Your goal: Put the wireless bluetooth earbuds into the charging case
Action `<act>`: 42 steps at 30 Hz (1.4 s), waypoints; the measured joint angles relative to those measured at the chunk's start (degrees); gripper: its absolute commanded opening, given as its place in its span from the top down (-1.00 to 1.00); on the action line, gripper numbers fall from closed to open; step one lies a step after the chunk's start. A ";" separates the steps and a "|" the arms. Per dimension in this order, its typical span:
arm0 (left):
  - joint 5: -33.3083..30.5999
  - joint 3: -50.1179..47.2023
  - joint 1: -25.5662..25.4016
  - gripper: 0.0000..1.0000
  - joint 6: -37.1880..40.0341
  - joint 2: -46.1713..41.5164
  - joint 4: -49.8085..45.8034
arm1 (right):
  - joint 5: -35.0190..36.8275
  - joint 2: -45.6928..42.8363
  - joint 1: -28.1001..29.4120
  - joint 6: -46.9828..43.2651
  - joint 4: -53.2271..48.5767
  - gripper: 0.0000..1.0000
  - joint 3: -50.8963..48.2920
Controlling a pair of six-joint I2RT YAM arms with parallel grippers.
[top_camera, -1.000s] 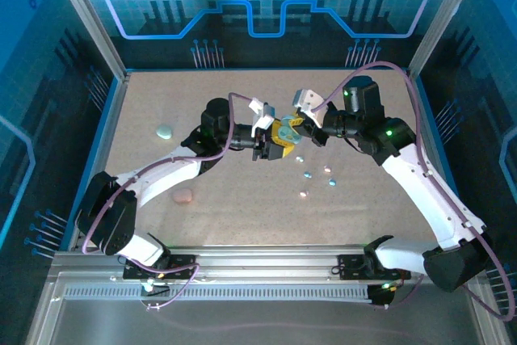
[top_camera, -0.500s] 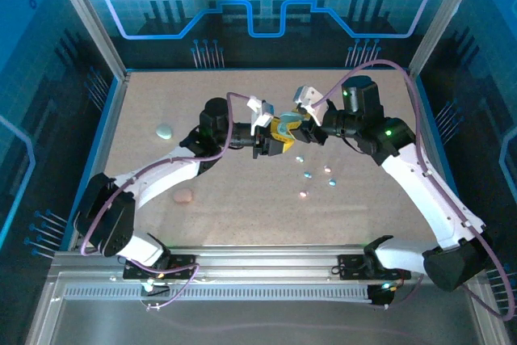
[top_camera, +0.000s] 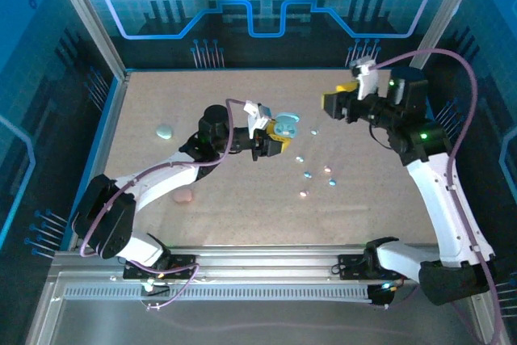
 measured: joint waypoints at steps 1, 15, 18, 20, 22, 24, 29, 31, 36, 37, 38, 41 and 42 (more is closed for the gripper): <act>-0.39 -0.28 0.00 0.33 0.00 -0.11 0.37 | 0.48 -0.07 -1.60 2.49 -0.57 0.00 -0.57; -3.37 -3.43 0.00 0.33 -0.20 -2.60 2.93 | 3.43 15.28 -5.86 16.87 -11.43 0.20 -21.09; -3.52 -3.63 0.00 0.33 -0.20 -2.60 3.50 | 3.61 18.43 -3.26 16.59 -11.45 0.21 -21.09; -3.54 -3.78 0.00 0.33 -0.20 -2.62 3.65 | 4.37 21.35 -0.59 15.78 -11.52 0.21 -19.87; -3.54 -3.82 0.00 0.33 -0.22 -2.64 3.74 | 5.40 23.98 1.66 15.19 -11.54 0.21 -18.40; -3.54 -4.00 0.00 0.33 -0.22 -2.97 3.85 | 7.17 25.42 2.64 15.04 -11.37 0.21 -17.77; -3.54 -4.42 0.00 0.33 -0.22 -4.37 3.89 | 10.67 25.62 0.44 15.96 -10.32 0.20 -19.85; -3.52 -4.42 0.00 0.32 -0.22 -4.48 4.02 | 10.67 25.64 -0.94 16.15 -9.94 0.20 -21.51; -3.32 -4.42 0.00 0.32 -1.20 -4.48 4.57 | 10.45 26.45 -1.62 16.39 -9.62 0.16 -23.04; -3.30 -4.42 0.00 0.32 -1.36 -4.48 4.63 | 10.49 26.62 -1.62 16.37 -9.35 0.16 -23.08; -3.30 -4.42 0.00 0.33 -1.55 -4.48 4.74 | 10.58 26.82 -1.62 16.33 -9.20 0.17 -23.10; -3.30 -4.42 0.00 0.32 -1.68 -4.48 4.76 | 10.75 27.41 -1.62 16.06 -8.79 0.18 -23.10; -3.30 -4.42 0.00 0.33 -1.68 -4.48 4.76 | 10.84 27.74 -1.62 15.93 -8.74 0.18 -23.10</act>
